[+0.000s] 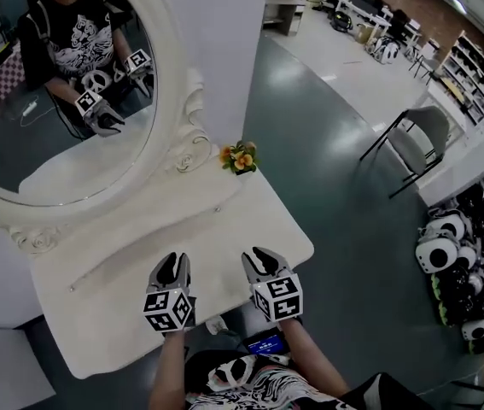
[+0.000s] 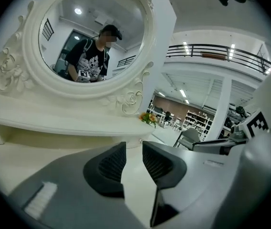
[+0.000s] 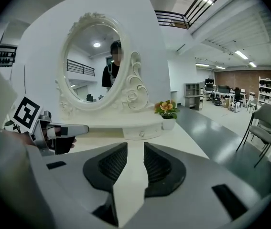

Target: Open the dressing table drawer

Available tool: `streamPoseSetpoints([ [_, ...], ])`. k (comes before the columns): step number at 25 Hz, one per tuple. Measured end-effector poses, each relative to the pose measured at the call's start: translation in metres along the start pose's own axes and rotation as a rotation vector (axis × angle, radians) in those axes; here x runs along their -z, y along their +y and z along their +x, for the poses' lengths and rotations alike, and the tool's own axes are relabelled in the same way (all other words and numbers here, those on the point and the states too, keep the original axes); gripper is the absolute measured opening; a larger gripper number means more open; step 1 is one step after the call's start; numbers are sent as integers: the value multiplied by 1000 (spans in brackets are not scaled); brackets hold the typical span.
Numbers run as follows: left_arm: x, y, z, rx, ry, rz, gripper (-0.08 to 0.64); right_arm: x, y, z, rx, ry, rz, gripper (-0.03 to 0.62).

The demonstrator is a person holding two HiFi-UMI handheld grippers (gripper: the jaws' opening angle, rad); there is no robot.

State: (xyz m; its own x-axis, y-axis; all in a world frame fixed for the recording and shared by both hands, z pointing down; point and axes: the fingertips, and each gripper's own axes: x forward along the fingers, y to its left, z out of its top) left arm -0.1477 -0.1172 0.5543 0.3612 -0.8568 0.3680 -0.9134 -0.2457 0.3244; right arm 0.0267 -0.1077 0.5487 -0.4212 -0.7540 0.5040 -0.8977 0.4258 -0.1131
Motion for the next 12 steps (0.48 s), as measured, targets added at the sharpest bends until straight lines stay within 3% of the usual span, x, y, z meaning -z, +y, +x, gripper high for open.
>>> streamPoseSetpoints([
  [7,4,3,49,56,66,5,101,-14,-17,43,17,27,5,124],
  [12,6,16,65,49,74,-13,101,-15,-20,70,1,41,-5,127],
])
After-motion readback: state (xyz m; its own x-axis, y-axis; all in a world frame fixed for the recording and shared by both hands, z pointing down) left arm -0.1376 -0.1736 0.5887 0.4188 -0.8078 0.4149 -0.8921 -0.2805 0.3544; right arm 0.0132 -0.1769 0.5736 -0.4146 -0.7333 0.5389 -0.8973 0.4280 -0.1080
